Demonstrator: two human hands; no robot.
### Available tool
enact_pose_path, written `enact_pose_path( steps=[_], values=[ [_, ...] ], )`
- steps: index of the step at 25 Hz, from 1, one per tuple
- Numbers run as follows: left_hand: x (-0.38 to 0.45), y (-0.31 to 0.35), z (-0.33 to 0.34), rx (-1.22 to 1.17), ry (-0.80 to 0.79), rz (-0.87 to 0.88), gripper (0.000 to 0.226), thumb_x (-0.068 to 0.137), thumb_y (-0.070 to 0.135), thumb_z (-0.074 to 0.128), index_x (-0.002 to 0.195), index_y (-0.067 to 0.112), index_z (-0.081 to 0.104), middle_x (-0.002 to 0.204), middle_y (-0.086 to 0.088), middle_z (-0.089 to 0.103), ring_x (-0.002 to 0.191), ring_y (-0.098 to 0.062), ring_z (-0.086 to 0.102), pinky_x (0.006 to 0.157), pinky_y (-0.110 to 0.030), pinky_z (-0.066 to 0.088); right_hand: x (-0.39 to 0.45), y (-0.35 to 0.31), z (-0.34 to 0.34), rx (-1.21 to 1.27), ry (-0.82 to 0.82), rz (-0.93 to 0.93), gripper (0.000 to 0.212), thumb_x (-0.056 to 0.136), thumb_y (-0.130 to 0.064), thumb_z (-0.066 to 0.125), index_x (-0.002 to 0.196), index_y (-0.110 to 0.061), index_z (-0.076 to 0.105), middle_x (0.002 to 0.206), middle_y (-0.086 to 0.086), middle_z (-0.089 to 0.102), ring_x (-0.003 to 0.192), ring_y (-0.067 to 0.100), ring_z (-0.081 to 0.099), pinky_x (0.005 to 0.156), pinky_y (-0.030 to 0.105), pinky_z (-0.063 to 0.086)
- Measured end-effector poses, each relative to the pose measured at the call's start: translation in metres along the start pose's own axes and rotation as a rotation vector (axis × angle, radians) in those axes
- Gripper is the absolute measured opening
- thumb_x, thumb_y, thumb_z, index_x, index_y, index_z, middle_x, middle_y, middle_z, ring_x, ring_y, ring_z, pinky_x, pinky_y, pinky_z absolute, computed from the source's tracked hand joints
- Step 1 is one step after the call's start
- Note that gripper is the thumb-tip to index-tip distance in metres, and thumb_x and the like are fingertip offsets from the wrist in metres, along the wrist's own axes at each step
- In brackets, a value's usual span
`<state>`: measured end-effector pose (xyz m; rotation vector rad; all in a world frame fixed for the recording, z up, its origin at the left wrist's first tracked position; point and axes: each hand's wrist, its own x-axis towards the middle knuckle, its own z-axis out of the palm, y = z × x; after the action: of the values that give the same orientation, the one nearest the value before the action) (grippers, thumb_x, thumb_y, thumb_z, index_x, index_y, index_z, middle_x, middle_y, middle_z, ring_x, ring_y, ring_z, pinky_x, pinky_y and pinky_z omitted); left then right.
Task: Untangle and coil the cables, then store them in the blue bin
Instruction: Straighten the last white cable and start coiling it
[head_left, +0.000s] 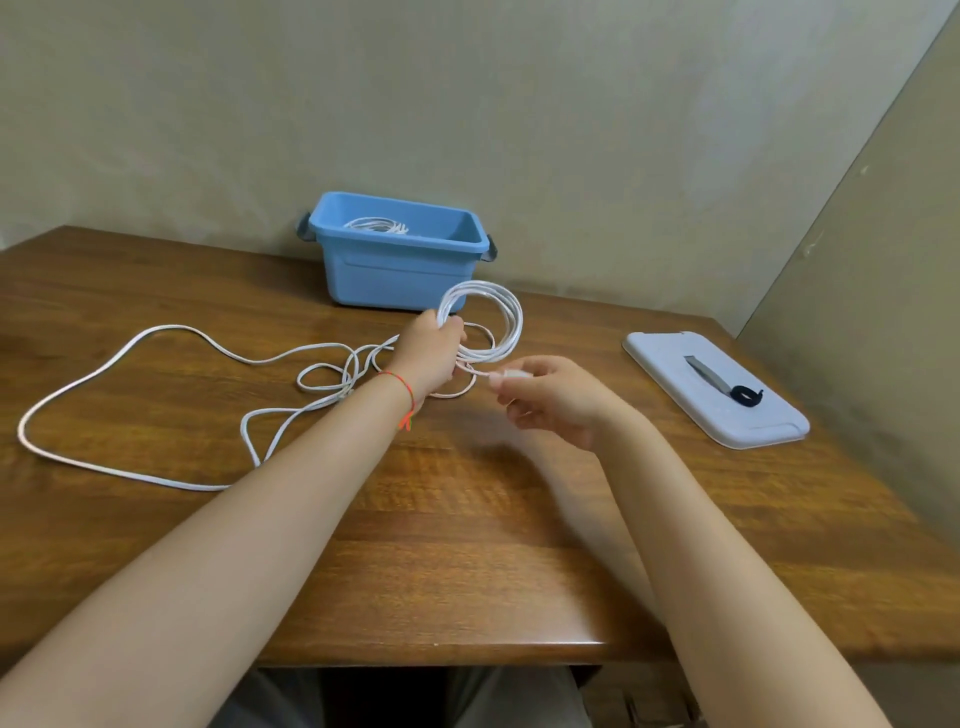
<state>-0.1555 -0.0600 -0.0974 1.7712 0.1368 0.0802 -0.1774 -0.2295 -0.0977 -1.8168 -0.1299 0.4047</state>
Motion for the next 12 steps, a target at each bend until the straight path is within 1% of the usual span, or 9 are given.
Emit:
enact_pose_path(
  steps=[1,3,5,6,7,9,11,12],
  values=[
    [-0.002,-0.002,-0.003,-0.004,-0.029,-0.014,0.017,0.099,0.020,0.042,0.092,0.014,0.056,0.074,-0.005,0.055,0.055,-0.013,0.051,0.045,-0.020,0.038,0.000,0.000,-0.004,0.087,0.047,-0.005,0.011,0.089,-0.015,0.072,0.095,-0.008,0.068,0.074,0.004,0.058,0.062,0.013,0.051,0.065,0.026,0.046],
    [-0.008,-0.003,-0.005,-0.077,-0.089,-0.036,0.013,0.097,0.015,0.044,0.095,0.011,0.055,0.071,-0.007,0.054,0.045,-0.009,0.048,0.038,-0.016,0.034,0.003,0.003,-0.002,0.383,0.105,-0.004,0.009,0.090,-0.014,0.070,0.095,-0.007,0.067,0.070,0.002,0.054,0.057,0.010,0.047,0.060,0.021,0.045],
    [-0.011,-0.003,-0.002,-0.176,-0.120,-0.054,0.011,0.097,0.012,0.043,0.099,0.009,0.053,0.066,-0.009,0.050,0.033,-0.006,0.040,0.036,-0.015,0.028,0.007,0.005,0.011,0.717,0.158,-0.002,0.008,0.092,-0.016,0.067,0.088,-0.009,0.064,0.064,-0.002,0.049,0.049,0.007,0.042,0.050,0.016,0.041],
    [-0.012,-0.005,0.001,-0.223,-0.110,-0.068,0.011,0.097,0.011,0.042,0.100,0.008,0.052,0.064,-0.009,0.049,0.031,-0.006,0.036,0.035,-0.015,0.026,0.010,0.006,0.020,0.830,0.185,-0.005,0.011,0.093,-0.017,0.066,0.084,-0.011,0.063,0.062,-0.003,0.047,0.046,0.006,0.039,0.047,0.015,0.037],
    [-0.012,-0.007,0.005,-0.267,-0.086,-0.082,0.011,0.098,0.011,0.041,0.100,0.008,0.051,0.062,-0.009,0.048,0.030,-0.007,0.034,0.036,-0.015,0.025,0.014,0.005,0.028,0.868,0.207,-0.012,0.015,0.094,-0.020,0.065,0.080,-0.014,0.062,0.061,-0.003,0.044,0.046,0.006,0.037,0.047,0.016,0.035],
    [-0.014,-0.012,0.017,-0.324,-0.015,-0.100,0.012,0.099,0.013,0.040,0.099,0.010,0.052,0.063,-0.008,0.050,0.032,-0.008,0.036,0.036,-0.015,0.026,0.019,0.002,0.043,0.769,0.227,-0.014,0.020,0.096,-0.027,0.063,0.079,-0.016,0.063,0.063,-0.002,0.047,0.051,0.008,0.040,0.051,0.019,0.036],
    [-0.019,-0.016,0.027,-0.323,0.013,-0.095,0.017,0.099,0.017,0.043,0.102,0.007,0.056,0.067,-0.007,0.054,0.039,-0.010,0.044,0.038,-0.017,0.032,0.024,-0.005,0.055,0.650,0.256,-0.023,0.027,0.099,-0.028,0.058,0.076,-0.014,0.061,0.063,0.001,0.054,0.051,0.013,0.046,0.047,0.023,0.040],
    [-0.020,-0.017,0.028,-0.307,-0.007,-0.096,0.020,0.098,0.020,0.047,0.105,0.004,0.057,0.069,-0.008,0.058,0.042,-0.012,0.049,0.039,-0.018,0.037,0.025,-0.008,0.056,0.603,0.296,-0.027,0.031,0.101,-0.027,0.055,0.073,-0.013,0.058,0.059,0.003,0.054,0.049,0.016,0.047,0.045,0.024,0.040]
  ],
)
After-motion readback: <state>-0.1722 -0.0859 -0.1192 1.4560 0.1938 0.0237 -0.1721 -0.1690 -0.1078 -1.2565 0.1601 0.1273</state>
